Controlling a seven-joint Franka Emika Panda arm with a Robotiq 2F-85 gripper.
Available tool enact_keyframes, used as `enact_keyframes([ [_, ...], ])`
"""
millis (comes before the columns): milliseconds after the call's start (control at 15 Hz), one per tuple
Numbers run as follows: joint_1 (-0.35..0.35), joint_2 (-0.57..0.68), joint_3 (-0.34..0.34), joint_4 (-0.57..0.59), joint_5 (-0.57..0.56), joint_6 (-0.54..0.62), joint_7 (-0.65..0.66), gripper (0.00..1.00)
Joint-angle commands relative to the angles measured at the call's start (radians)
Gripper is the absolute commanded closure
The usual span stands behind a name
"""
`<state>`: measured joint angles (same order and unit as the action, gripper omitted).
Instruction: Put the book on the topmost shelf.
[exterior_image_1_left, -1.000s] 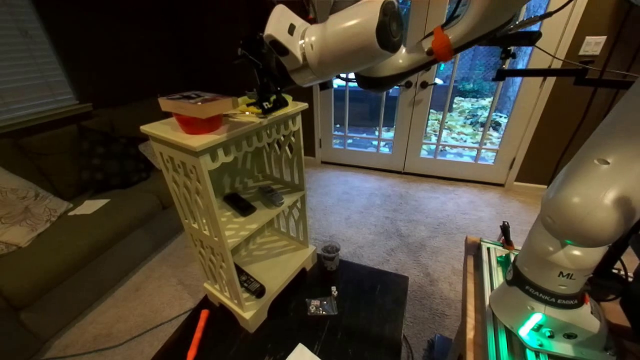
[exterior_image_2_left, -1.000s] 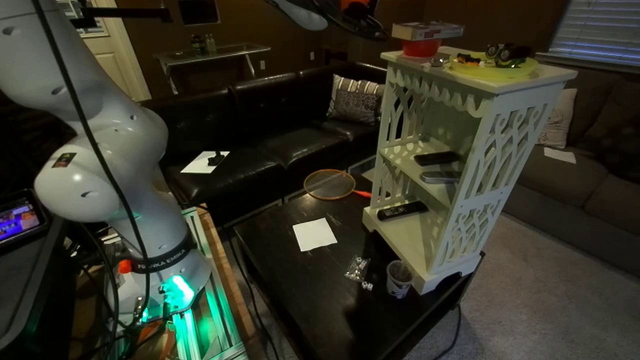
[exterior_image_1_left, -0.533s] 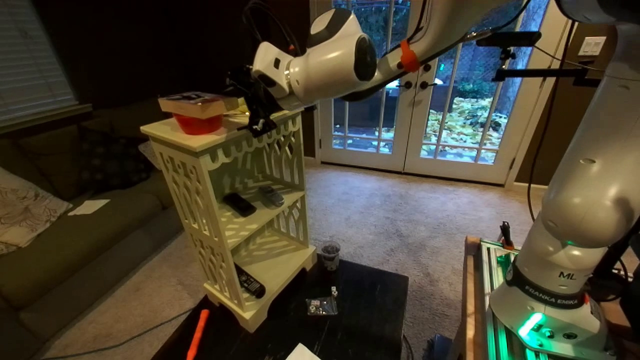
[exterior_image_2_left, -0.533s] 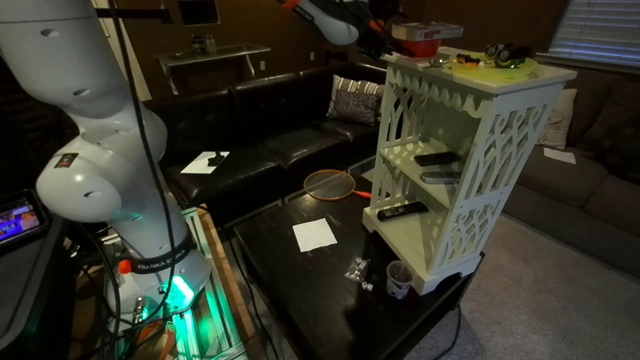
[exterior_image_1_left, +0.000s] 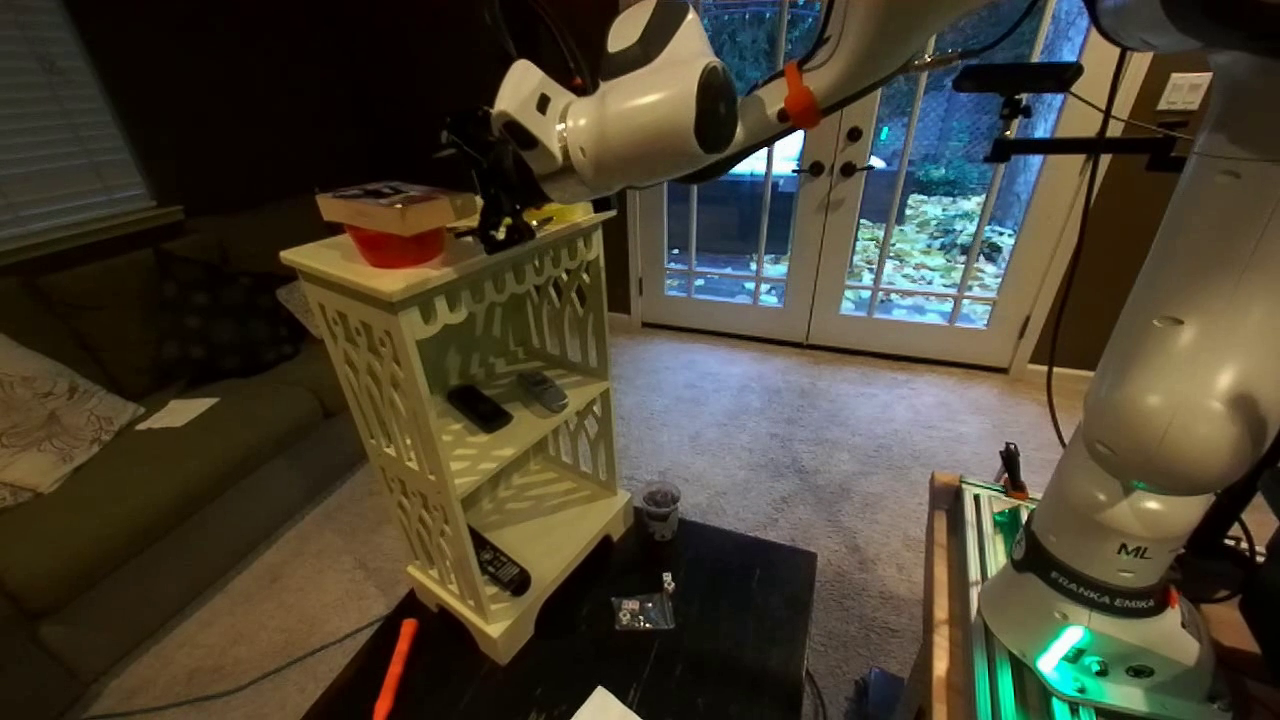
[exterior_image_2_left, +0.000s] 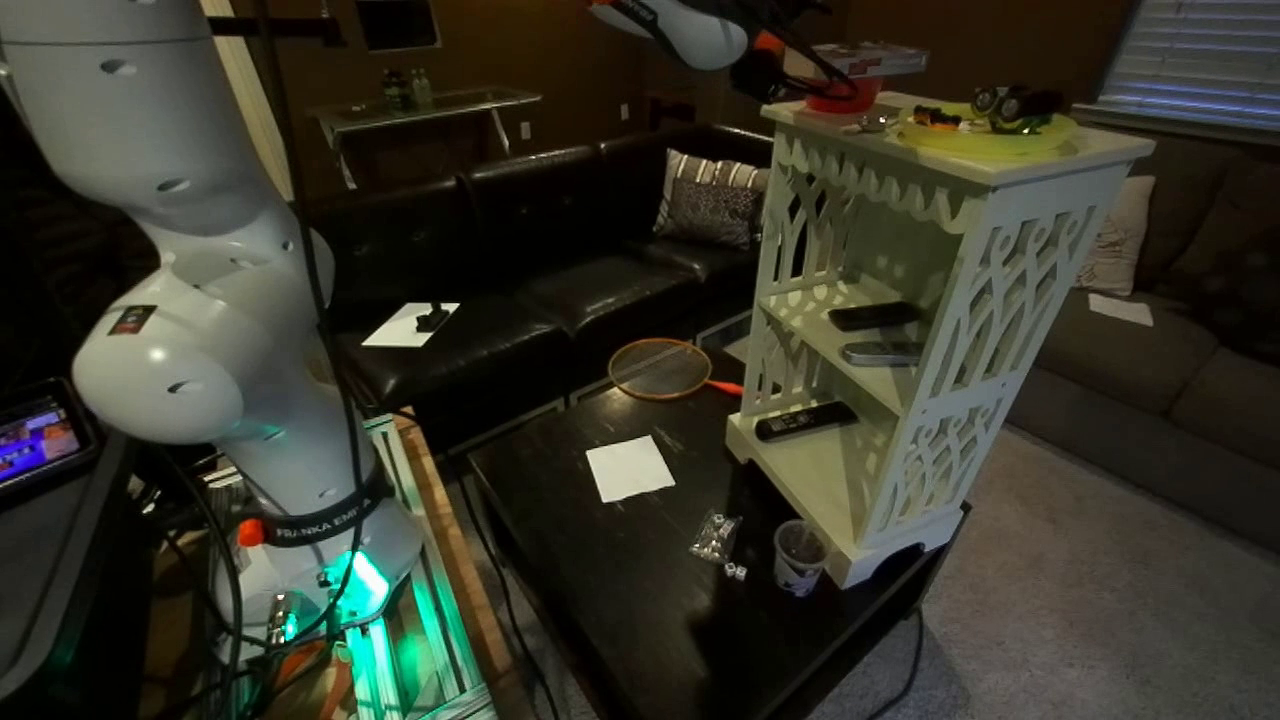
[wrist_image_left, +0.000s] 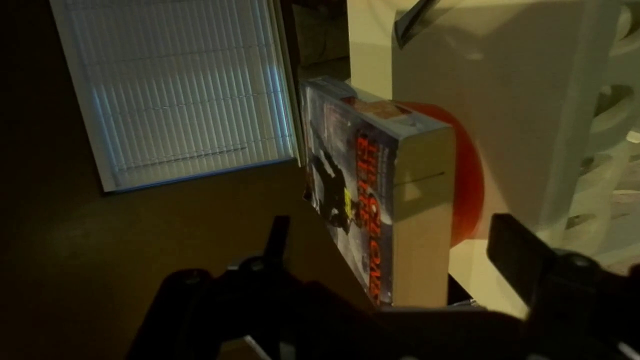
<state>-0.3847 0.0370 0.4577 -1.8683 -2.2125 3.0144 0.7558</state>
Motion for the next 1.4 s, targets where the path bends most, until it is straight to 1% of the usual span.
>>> enact_keyframes([
  [0, 0.003, 0.016, 0.009, 0.027, -0.086, -0.010, 0.085, 0.03],
  [333, 0.004, 0.016, 0.011, 0.028, -0.146, -0.022, 0.146, 0.02],
  [400, 0.004, 0.016, 0.010, 0.027, -0.153, -0.024, 0.151, 0.05],
  [533, 0.004, 0.017, 0.010, 0.025, -0.165, -0.032, 0.160, 0.07],
  [667, 0.006, 0.030, 0.010, 0.028, -0.171, -0.053, 0.153, 0.11],
  [867, 0.012, 0.052, 0.014, 0.030, -0.167, -0.080, 0.135, 0.09],
  [933, 0.014, 0.058, 0.016, 0.030, -0.165, -0.088, 0.133, 0.12],
  [1000, 0.017, 0.064, 0.018, 0.031, -0.165, -0.095, 0.132, 0.19],
  [1067, 0.018, 0.070, 0.020, 0.031, -0.164, -0.103, 0.130, 0.35],
  [1200, 0.019, 0.076, 0.024, 0.032, -0.165, -0.113, 0.131, 0.47],
  [1267, 0.019, 0.076, 0.025, 0.032, -0.164, -0.116, 0.132, 0.55],
  [1333, 0.018, 0.076, 0.026, 0.030, -0.165, -0.120, 0.133, 0.62],
])
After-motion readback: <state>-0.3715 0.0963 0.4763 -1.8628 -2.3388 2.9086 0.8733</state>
